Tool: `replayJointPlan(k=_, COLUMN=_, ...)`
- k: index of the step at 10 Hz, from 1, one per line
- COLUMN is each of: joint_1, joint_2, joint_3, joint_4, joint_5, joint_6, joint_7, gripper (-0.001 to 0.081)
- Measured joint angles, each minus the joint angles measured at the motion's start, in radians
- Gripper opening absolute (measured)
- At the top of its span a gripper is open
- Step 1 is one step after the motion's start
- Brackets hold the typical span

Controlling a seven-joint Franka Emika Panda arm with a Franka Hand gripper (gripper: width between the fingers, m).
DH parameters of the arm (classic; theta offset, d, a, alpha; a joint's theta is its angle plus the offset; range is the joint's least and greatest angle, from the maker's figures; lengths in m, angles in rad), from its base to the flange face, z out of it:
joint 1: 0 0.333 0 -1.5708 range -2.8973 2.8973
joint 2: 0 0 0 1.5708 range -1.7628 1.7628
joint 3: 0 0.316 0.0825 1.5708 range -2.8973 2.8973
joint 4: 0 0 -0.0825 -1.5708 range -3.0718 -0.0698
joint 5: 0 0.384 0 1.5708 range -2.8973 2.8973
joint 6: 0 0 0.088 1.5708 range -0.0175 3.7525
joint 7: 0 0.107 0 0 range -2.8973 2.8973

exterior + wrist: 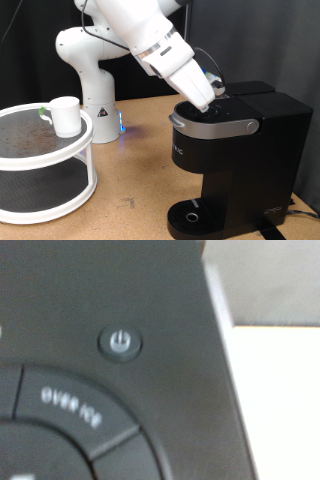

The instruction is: Make a cup of coffee with the keurig machine

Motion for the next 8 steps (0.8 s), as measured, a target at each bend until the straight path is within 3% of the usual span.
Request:
replayJointPlan(k=2, joint_1=-0.007, joint_2=-0.005, joint_3=-0.026, joint_4=0.038, joint_5=0.018, joint_6=-0.122, joint_7=-0.004, gripper=0.0003)
replayJointPlan(k=3, joint_1=-0.006, joint_2=-0.004, joint_3=-0.024, joint_4=0.034, joint_5=0.017, joint_6=-0.102, joint_7=-0.004, gripper=0.0003)
replayJointPlan(k=6, joint_1=-0.006, joint_2=-0.036, joint_3=-0.029, joint_4=-0.039, joint_5=0.057, joint_6=-0.026, joint_7=-0.043, gripper=0.0003)
replayJointPlan(k=8, joint_1=-0.018, joint_2=-0.090, joint_3=-0.060, joint_4=-0.088, joint_5=0.059, joint_6=-0.114, joint_7=-0.087, gripper=0.0003)
